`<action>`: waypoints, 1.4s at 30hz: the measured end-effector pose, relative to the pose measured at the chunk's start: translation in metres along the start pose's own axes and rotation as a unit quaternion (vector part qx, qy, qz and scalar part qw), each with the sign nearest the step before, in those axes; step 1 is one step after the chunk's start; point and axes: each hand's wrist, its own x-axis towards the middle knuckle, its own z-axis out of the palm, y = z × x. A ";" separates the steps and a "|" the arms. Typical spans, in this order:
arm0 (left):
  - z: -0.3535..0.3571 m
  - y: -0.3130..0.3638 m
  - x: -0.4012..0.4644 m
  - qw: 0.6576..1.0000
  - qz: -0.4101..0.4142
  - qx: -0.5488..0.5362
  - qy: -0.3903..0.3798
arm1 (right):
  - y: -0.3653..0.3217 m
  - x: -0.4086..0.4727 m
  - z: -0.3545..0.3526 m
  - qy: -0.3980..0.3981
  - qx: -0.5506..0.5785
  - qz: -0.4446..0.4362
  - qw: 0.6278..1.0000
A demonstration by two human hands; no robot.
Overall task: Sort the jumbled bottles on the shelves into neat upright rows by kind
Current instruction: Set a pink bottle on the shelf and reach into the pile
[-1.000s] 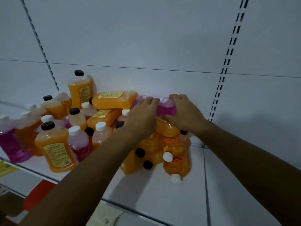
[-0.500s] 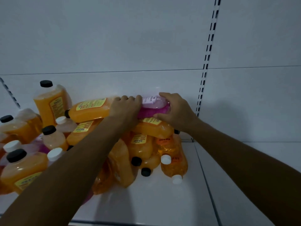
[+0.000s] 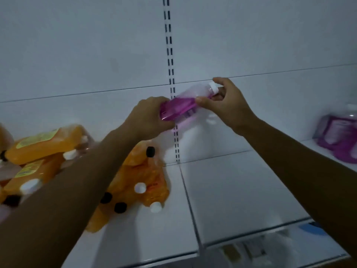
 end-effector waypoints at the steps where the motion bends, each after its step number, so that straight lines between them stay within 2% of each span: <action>1: 0.013 0.013 0.008 0.999 -0.001 -0.039 -0.017 | 0.007 -0.004 -0.021 0.001 0.020 0.011 1.000; 4: 0.064 0.055 0.031 0.984 -0.010 -0.168 -0.062 | 0.032 -0.019 -0.086 0.000 0.001 0.027 1.000; 10: 0.206 0.160 0.061 0.915 0.009 -0.362 -0.176 | 0.089 -0.059 -0.215 0.019 -0.061 0.075 0.995; 14: 0.281 0.221 0.078 0.883 0.031 -0.414 -0.221 | 0.118 -0.087 -0.290 0.046 -0.108 0.116 0.986; 19: 0.353 0.286 0.100 0.867 0.042 -0.438 -0.234 | 0.140 -0.109 -0.359 0.070 -0.236 0.133 0.960; 24: 0.408 0.333 0.112 0.881 0.017 -0.423 -0.211 | 0.165 -0.121 -0.401 0.061 -0.309 0.143 0.938; 27: 0.430 0.353 0.117 0.871 -0.015 -0.447 -0.201 | 0.178 -0.121 -0.422 0.077 -0.327 0.140 0.931; 34: 0.437 0.377 0.133 0.894 0.023 -0.413 -0.175 | 0.198 -0.118 -0.444 0.084 -0.347 0.143 0.923; 38: 0.428 0.373 0.131 0.904 0.018 -0.371 -0.211 | 0.195 -0.111 -0.431 0.076 -0.457 0.069 0.884; 40: 0.423 0.362 0.129 0.928 0.016 -0.297 -0.226 | 0.190 -0.103 -0.417 0.053 -0.518 0.002 0.854; 42: 0.416 0.343 0.127 0.952 0.018 -0.199 -0.231 | 0.186 -0.093 -0.398 0.027 -0.528 -0.029 0.848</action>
